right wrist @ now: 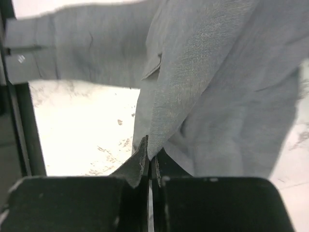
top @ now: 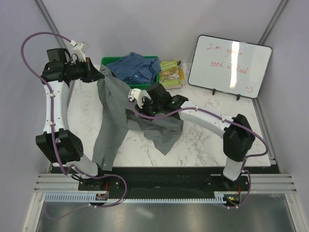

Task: Fold and stack the long sleeve shirts
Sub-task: Flatten the shirt out

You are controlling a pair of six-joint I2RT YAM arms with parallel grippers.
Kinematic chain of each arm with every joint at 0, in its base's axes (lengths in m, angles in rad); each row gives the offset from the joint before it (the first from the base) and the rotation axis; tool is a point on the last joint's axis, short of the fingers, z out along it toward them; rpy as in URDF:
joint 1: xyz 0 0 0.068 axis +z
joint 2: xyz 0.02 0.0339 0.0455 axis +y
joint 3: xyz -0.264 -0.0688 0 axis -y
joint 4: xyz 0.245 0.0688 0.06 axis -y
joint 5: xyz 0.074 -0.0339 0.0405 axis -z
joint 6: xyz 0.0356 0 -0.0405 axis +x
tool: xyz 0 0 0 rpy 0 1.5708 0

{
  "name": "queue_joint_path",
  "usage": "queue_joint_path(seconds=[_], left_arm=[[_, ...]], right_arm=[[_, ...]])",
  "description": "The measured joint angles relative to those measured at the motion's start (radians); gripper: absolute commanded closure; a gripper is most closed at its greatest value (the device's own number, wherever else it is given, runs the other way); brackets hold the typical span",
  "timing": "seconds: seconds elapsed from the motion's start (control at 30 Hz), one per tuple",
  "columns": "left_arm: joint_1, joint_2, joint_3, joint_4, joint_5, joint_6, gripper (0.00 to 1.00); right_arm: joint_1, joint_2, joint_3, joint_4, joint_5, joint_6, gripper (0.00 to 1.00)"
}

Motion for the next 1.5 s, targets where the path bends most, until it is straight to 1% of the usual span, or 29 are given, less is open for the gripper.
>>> queue_joint_path(seconds=[0.07, 0.13, 0.23, 0.37, 0.47, 0.67, 0.7, 0.77, 0.87, 0.93, 1.03, 1.1, 1.13, 1.2, 1.27, 1.3, 1.33, 1.37, 1.43, 1.47, 1.5], left_arm=[[0.013, 0.034, 0.028, 0.0, 0.009, -0.017, 0.98], [0.012, 0.076, 0.058, 0.01, 0.029, -0.038, 0.98], [0.005, 0.128, 0.098, 0.019, 0.047, -0.071, 0.98], [-0.002, 0.166, 0.187, 0.006, 0.082, -0.126, 0.98], [-0.002, 0.162, 0.269, 0.013, 0.081, -0.141, 0.98], [-0.005, 0.094, 0.35, 0.028, 0.08, -0.165, 0.98], [-0.011, 0.08, 0.367, 0.024, 0.08, -0.176, 0.98], [-0.02, 0.063, 0.42, 0.026, 0.07, -0.196, 0.98], [-0.02, 0.059, 0.534, 0.059, 0.039, -0.263, 0.98], [-0.022, 0.056, 0.59, 0.109, 0.029, -0.324, 0.98], [-0.058, 0.038, 0.616, 0.154, 0.025, -0.373, 0.98], [-0.089, 0.03, 0.617, 0.175, 0.011, -0.378, 0.98], [-0.108, 0.021, 0.611, 0.188, -0.013, -0.375, 0.98], [-0.153, -0.021, 0.55, 0.217, -0.086, -0.347, 0.98], [-0.253, -0.092, 0.45, 0.246, -0.161, -0.295, 0.98], [-0.346, -0.137, 0.389, 0.257, -0.184, -0.253, 0.98], [-0.417, -0.159, 0.363, 0.26, -0.193, -0.225, 0.98], [-0.521, -0.171, 0.352, 0.256, -0.214, -0.187, 0.98], [-0.7, -0.165, 0.361, 0.258, -0.262, -0.12, 0.98], [-0.787, -0.148, 0.371, 0.254, -0.29, -0.093, 0.98], [-0.859, -0.123, 0.381, 0.254, -0.307, -0.073, 0.98]], right_arm=[[0.005, -0.051, 0.004, -0.006, -0.003, 0.024, 1.0], [0.013, -0.097, 0.044, -0.037, -0.006, 0.054, 1.0], [0.055, -0.114, 0.163, -0.068, -0.054, 0.093, 1.0], [0.086, -0.117, 0.295, -0.102, -0.033, 0.089, 1.0], [0.021, -0.146, 0.321, -0.13, -0.001, 0.065, 1.0], [-0.258, -0.174, 0.339, -0.161, 0.072, 0.001, 1.0], [-0.286, -0.174, 0.339, -0.163, 0.071, -0.001, 1.0], [-0.296, -0.174, 0.339, -0.171, 0.033, 0.004, 1.0], [-0.228, -0.185, 0.315, -0.163, -0.022, 0.032, 1.0], [-0.12, -0.2, 0.284, -0.153, -0.026, 0.041, 1.0], [0.042, -0.192, 0.32, -0.179, -0.021, 0.037, 1.0], [0.066, -0.193, 0.364, -0.2, 0.01, 0.016, 1.0], [0.047, -0.197, 0.38, -0.204, 0.024, 0.006, 1.0], [-0.045, -0.202, 0.41, -0.203, 0.053, -0.013, 1.0], [-0.187, -0.192, 0.426, -0.171, 0.093, -0.024, 1.0], [-0.252, -0.18, 0.426, -0.145, 0.111, -0.024, 1.0], [-0.307, -0.166, 0.425, -0.122, 0.124, -0.023, 1.0], [-0.364, -0.142, 0.425, -0.093, 0.133, -0.013, 0.8], [-0.436, -0.089, 0.425, -0.05, 0.138, 0.012, 0.59], [-0.454, -0.063, 0.427, -0.046, 0.144, 0.018, 0.38], [-0.465, -0.044, 0.427, -0.05, 0.145, 0.026, 0.28]])
